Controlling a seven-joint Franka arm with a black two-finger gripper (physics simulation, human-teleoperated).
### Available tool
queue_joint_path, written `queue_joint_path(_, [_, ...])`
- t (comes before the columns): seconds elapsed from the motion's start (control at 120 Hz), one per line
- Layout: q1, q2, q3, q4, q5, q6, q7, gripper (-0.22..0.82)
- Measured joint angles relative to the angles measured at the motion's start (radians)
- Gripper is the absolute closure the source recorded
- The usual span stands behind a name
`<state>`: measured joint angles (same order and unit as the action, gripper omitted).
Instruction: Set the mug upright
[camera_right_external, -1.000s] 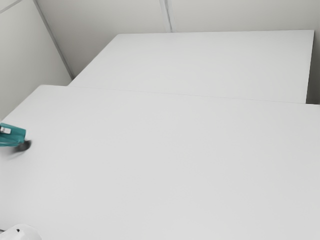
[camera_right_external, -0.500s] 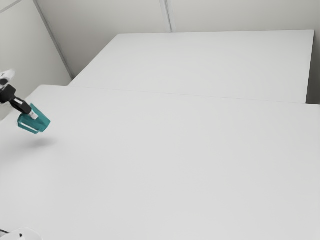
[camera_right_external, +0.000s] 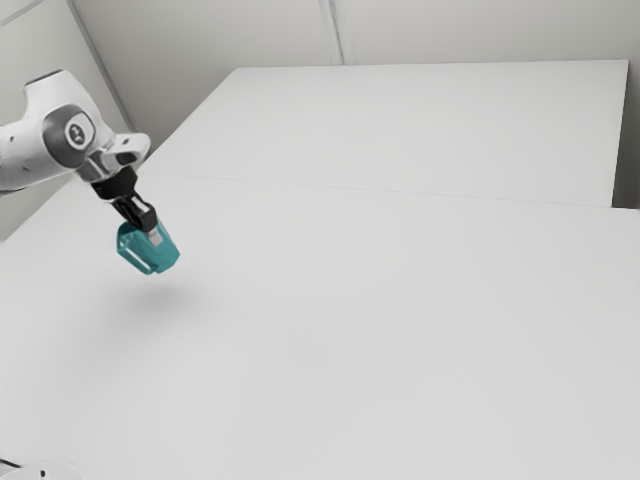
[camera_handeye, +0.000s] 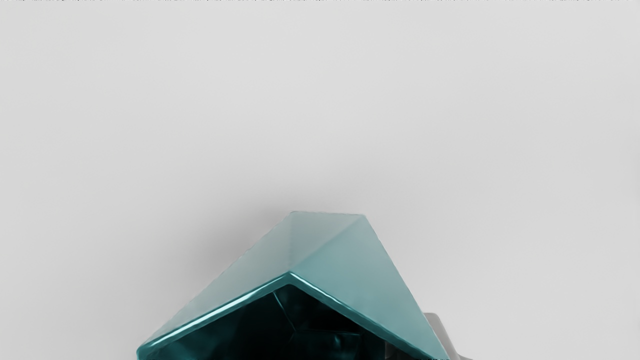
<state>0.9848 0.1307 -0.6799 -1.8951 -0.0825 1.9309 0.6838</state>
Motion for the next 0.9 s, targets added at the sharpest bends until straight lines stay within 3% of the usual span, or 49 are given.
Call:
queue_joint_path(0.233, [0.003, -0.095, -0.156, -0.103, 0.018, 0.022, -0.173, 0.79])
queue_joint_path(0.417, [-0.073, -0.16, -0.217, -0.176, 0.004, 0.029, -0.293, 0.79])
queue_joint_path(0.5, [-0.087, -0.187, -0.23, -0.215, -0.009, 0.036, -0.338, 0.79])
queue_joint_path(0.667, [0.001, -0.233, -0.234, -0.271, -0.025, 0.052, -0.41, 0.79])
queue_joint_path(0.9, [-0.045, -0.228, -0.247, -0.277, -0.04, 0.074, -0.482, 0.79])
